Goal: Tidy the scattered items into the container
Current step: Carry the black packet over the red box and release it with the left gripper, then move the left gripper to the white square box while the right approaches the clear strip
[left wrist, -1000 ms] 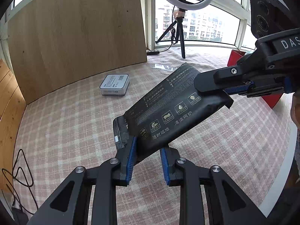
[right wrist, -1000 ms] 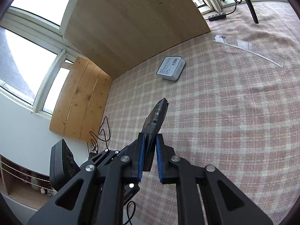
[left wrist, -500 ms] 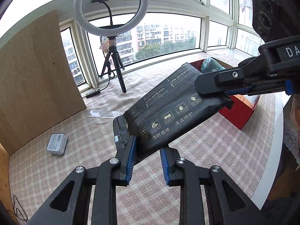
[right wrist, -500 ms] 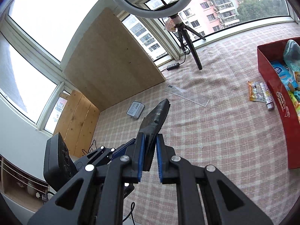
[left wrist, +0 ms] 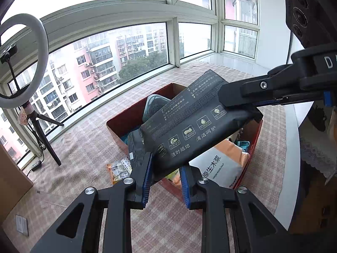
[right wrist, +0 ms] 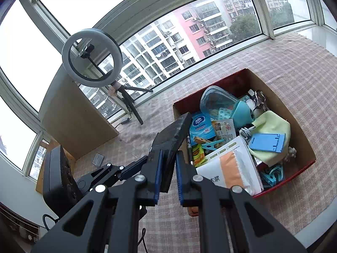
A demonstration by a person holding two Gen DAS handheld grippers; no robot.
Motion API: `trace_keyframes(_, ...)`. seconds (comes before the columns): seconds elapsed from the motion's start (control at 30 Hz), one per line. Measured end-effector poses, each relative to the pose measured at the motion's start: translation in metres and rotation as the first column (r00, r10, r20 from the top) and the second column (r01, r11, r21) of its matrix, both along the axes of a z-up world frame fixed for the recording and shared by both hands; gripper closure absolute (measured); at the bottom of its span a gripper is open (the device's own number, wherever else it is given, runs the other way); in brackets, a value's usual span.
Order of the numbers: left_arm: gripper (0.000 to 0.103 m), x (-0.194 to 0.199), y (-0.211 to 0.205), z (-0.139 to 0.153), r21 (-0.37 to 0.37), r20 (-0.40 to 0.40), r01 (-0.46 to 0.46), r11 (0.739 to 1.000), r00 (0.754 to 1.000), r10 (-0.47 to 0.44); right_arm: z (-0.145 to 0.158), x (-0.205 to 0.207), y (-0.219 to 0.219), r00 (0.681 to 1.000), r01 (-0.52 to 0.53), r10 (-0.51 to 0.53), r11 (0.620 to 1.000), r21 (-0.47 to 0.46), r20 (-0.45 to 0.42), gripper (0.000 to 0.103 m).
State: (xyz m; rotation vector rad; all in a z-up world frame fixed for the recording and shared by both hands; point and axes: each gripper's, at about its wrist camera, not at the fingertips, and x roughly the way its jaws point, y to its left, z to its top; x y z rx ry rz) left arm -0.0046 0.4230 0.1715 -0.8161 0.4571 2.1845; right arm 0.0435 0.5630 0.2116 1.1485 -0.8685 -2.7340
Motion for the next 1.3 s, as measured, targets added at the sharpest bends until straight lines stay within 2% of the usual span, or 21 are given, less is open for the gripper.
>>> trace_keyframes(0.17, 0.08, -0.009, 0.044, -0.001, -0.041, -0.011, 0.037, 0.998, 0.999, -0.037, -0.003, 0.006, 0.043, 0.999, 0.049, -0.05, 0.999, -0.016, -0.006, 0.091)
trace_keyframes(0.23, 0.076, -0.016, 0.063, -0.007, -0.088, 0.017, 0.055, 0.995, 0.998, -0.054, -0.004, 0.004, 0.055, 0.998, 0.07, -0.07, 0.998, 0.005, 0.003, 0.09)
trace_keyframes(0.27, 0.075, -0.019, 0.069, -0.01, -0.114, 0.034, 0.043, 0.993, 0.999, -0.039, -0.006, 0.001, 0.059, 0.995, 0.093, -0.096, 0.993, 0.073, 0.035, 0.085)
trace_keyframes(0.3, 0.075, -0.02, 0.07, -0.011, -0.122, 0.034, 0.019, 0.992, 0.999, -0.015, -0.008, -0.002, 0.062, 0.99, 0.114, -0.124, 0.983, 0.141, 0.065, 0.075)
trace_keyframes(0.33, 0.074, -0.021, 0.071, -0.012, -0.127, 0.039, 0.002, 0.992, 0.999, 0.003, -0.01, -0.004, 0.065, 0.985, 0.131, -0.151, 0.971, 0.2, 0.088, 0.072)
trace_keyframes(0.4, 0.073, -0.022, 0.063, -0.011, -0.095, 0.085, 0.012, 0.995, 0.996, -0.004, -0.011, 0.003, 0.073, 0.982, 0.155, -0.175, 0.963, 0.221, 0.075, 0.069)
trace_keyframes(0.5, 0.071, -0.02, 0.045, -0.007, -0.062, 0.105, -0.016, 0.998, 0.994, 0.022, -0.009, 0.013, 0.082, 0.98, 0.175, -0.191, 0.96, 0.22, 0.053, 0.061)
trace_keyframes(0.63, 0.071, -0.018, 0.014, 0.0, -0.01, 0.127, -0.069, 0.998, 0.989, 0.07, -0.008, 0.018, 0.084, 0.984, 0.163, -0.176, 0.961, 0.222, 0.039, 0.06)
trace_keyframes(0.77, 0.071, -0.01, -0.022, 0.005, 0.013, 0.135, -0.126, 0.992, 0.983, 0.123, -0.008, 0.024, 0.078, 0.99, 0.136, -0.143, 0.973, 0.186, 0.022, 0.058)
trace_keyframes(0.87, 0.071, -0.002, -0.056, 0.004, 0.017, 0.142, -0.185, 0.983, 0.973, 0.181, -0.005, 0.031, 0.065, 0.993, 0.12, -0.121, 0.971, 0.206, -0.008, 0.057)
trace_keyframes(0.97, 0.071, 0.005, -0.093, 0.003, 0.013, 0.155, -0.254, 0.967, 0.956, 0.249, -0.001, 0.036, 0.049, 0.994, 0.105, -0.097, 0.964, 0.245, -0.043, 0.047)
trace_keyframes(1.07, 0.071, 0.01, -0.132, 0.0, 0.01, 0.169, -0.345, 0.939, 0.926, 0.338, 0.001, 0.035, 0.028, 0.996, 0.075, -0.059, 0.959, 0.275, -0.066, 0.04)
trace_keyframes(1.3, 0.071, 0.024, -0.231, -0.001, -0.006, 0.191, -0.549, 0.836, 0.82, 0.54, 0.001, 0.023, -0.027, 0.992, -0.06, 0.091, 0.954, 0.294, -0.091, 0.039)
